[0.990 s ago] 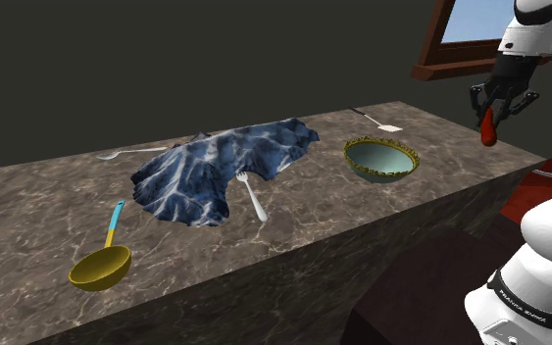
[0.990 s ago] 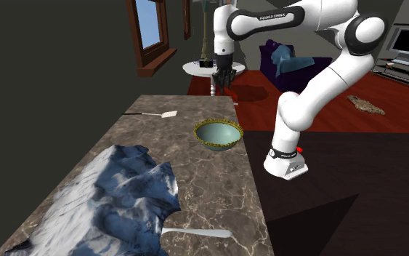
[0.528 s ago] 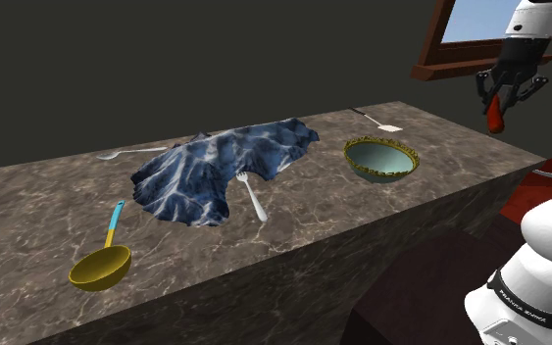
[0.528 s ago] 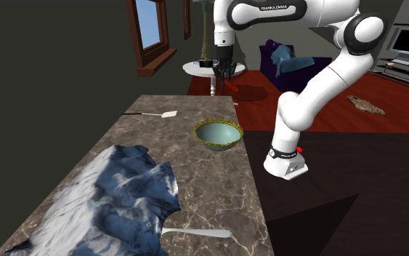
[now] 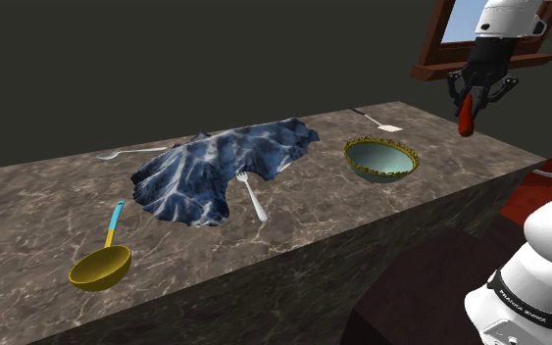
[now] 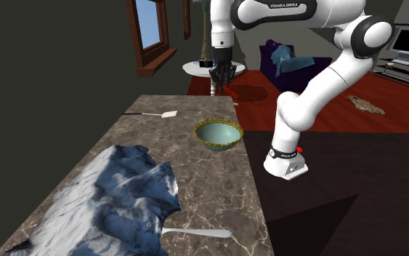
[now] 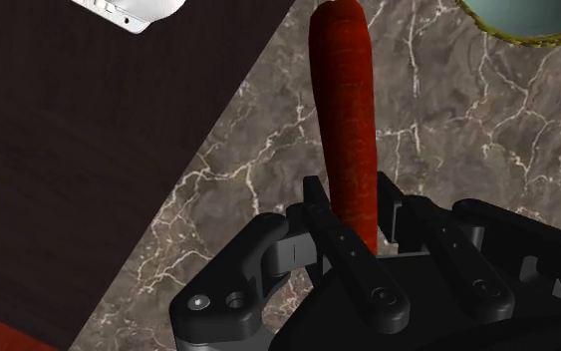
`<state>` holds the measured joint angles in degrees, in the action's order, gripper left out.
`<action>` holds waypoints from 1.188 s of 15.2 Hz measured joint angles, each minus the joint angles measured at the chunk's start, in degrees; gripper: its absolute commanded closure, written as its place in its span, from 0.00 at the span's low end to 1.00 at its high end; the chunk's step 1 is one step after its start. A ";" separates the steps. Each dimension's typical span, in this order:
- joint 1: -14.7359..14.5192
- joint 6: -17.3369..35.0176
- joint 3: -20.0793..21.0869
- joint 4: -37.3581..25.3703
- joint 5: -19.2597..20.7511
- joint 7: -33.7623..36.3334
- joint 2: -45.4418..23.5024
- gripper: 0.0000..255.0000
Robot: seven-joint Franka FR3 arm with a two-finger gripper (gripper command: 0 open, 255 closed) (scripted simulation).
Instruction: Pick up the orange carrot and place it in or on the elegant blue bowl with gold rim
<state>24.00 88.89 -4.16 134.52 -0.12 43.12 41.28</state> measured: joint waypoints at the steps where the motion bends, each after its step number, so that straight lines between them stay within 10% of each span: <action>1: -0.50 -0.02 1.25 0.27 -0.92 1.41 0.32 1.00; 18: -7.59 5.58 20.51 -4.85 -13.20 22.84 -8.08 1.00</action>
<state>16.41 94.46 16.35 129.67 -13.32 65.95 33.20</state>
